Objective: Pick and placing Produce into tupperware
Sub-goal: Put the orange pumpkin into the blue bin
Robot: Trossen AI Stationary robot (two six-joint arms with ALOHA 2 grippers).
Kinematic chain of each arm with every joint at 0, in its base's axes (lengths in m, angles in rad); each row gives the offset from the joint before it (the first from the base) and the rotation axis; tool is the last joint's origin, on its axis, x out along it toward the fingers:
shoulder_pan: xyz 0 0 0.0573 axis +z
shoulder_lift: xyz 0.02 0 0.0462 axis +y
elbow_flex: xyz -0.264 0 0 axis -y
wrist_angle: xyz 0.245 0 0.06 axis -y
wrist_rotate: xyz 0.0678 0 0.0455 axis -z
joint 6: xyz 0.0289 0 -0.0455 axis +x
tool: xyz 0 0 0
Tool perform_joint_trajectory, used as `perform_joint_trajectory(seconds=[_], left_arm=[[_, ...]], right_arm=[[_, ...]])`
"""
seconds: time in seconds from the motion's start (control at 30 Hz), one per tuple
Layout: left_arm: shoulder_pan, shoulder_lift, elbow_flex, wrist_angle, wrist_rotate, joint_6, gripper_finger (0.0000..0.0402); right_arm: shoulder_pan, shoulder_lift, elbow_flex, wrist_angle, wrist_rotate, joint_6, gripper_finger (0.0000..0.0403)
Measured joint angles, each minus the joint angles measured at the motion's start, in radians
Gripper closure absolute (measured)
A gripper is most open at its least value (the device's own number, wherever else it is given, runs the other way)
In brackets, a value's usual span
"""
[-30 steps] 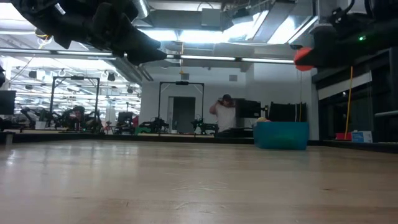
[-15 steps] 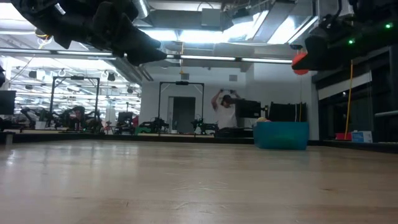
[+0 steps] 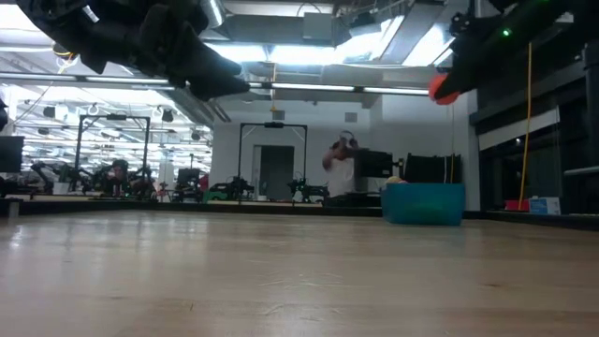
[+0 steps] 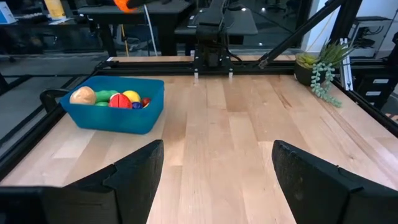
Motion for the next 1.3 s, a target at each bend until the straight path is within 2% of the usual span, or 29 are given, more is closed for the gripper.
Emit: perform_joint_trajectory(seconds=[0.2,0.43,0.67,1.07,1.3], left_arm=[[0.000,0.000,0.000,-0.021,0.000,0.000,0.0108],[0.000,0.000,0.000,-0.039,0.000,-0.001,0.0108],[0.000,0.000,0.000,-0.073,0.000,-0.024,0.0108],[-0.001,0.000,0.000,-0.075,0.000,-0.026,0.0108],[-0.001,0.000,0.000,-0.092,0.000,-0.025,0.0108]], right_arm=[[-0.074,0.165,0.175,-0.175,-0.162,-0.064,0.0241],[-0.127,0.365,0.305,-0.349,-0.250,-0.186,0.0241],[-0.184,0.501,0.400,-0.450,-0.459,-0.265,0.0241],[-0.211,0.677,0.408,-0.413,-0.485,-0.319,0.0241],[-0.213,0.730,0.407,-0.390,-0.487,-0.334,0.0242]])
